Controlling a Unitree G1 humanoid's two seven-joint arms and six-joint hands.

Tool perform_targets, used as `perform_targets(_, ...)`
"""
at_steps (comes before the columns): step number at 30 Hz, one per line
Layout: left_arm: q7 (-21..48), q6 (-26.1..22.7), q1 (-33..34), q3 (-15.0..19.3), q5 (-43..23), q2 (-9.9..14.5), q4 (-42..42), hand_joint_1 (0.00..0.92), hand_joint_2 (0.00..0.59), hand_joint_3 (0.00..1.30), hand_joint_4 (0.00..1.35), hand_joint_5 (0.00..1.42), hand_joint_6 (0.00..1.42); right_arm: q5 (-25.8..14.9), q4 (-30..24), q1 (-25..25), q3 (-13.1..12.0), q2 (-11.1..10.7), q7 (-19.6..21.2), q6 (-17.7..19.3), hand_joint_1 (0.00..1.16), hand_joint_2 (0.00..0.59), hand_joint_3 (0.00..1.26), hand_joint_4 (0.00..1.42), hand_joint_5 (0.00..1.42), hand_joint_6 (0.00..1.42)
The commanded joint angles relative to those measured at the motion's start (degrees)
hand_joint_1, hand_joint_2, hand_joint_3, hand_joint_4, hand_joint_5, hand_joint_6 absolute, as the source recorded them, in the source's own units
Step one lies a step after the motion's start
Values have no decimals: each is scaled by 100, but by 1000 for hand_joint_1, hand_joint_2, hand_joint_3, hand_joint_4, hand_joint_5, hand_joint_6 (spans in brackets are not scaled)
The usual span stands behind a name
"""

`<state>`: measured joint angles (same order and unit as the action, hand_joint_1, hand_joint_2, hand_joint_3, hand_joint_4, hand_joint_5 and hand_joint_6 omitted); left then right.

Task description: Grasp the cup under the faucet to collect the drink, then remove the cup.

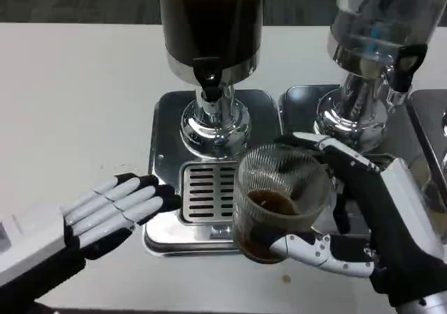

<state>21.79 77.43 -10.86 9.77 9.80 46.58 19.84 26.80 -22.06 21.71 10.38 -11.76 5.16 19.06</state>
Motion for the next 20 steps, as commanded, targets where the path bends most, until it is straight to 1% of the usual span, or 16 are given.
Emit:
perform_targets(1, -89, -152, -107, 10, 107, -99, -233, 0, 151, 51, 0, 0, 0, -267, -102, -28, -134, -35, -14, 302, 673, 204, 545, 653, 922, 1323)
perform_targets(7, -121, -265, -185, 61, 165, -171, -369, 0, 151, 50, 0, 0, 0, -324, -22, -75, -183, -31, -63, 359, 676, 205, 548, 653, 923, 1323)
perform_targets(20, -197, -339, -278, 98, 237, -209, -499, 0, 150, 53, 0, 0, 0, -426, 67, -197, -265, -21, -180, 401, 682, 202, 551, 653, 923, 1339)
